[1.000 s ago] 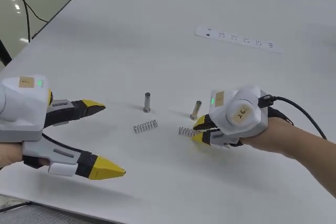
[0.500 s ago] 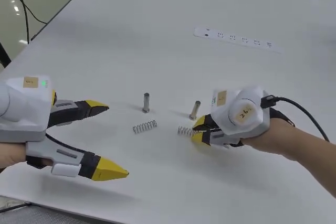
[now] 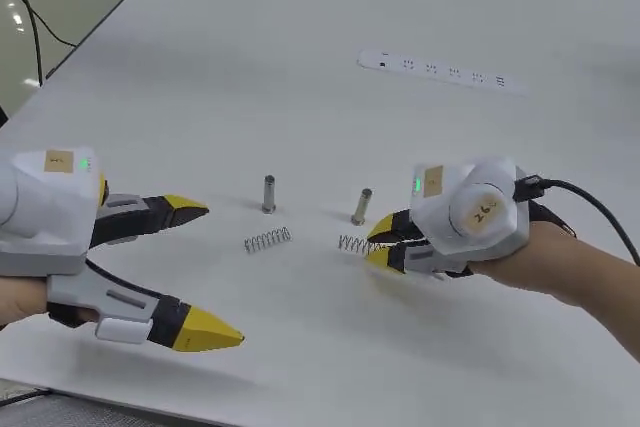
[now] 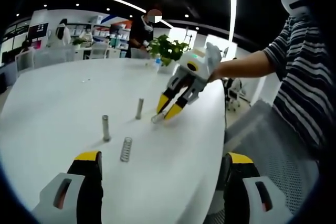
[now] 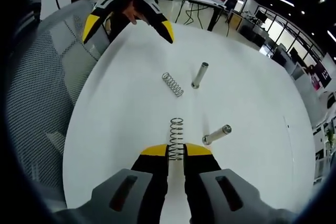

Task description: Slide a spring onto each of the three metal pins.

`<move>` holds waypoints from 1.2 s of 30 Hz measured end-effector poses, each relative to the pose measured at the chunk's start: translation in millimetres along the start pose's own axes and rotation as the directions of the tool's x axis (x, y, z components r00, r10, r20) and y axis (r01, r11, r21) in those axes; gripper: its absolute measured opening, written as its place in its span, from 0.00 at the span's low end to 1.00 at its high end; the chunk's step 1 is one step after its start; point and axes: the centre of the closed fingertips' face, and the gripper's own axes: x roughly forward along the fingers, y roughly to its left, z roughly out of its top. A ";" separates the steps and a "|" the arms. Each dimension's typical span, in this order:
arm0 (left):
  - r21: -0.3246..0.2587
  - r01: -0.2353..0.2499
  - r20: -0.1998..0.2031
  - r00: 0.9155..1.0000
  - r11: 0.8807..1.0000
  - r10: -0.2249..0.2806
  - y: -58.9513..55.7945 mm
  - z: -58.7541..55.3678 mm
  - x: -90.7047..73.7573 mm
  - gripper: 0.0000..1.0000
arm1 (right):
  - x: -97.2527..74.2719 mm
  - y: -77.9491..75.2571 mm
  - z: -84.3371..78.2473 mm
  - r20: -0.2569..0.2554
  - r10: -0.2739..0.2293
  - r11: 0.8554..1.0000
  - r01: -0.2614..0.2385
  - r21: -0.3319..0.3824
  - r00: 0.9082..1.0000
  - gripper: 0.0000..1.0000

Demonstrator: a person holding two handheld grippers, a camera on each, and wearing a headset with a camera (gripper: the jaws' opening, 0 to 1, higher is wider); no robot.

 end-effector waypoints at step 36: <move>0.077 0.101 0.016 0.995 0.992 -0.103 -12.6 34.5 53.0 0.86 | -37.2 31.8 16.3 0.057 -0.013 1.000 0.011 0.023 0.998 0.08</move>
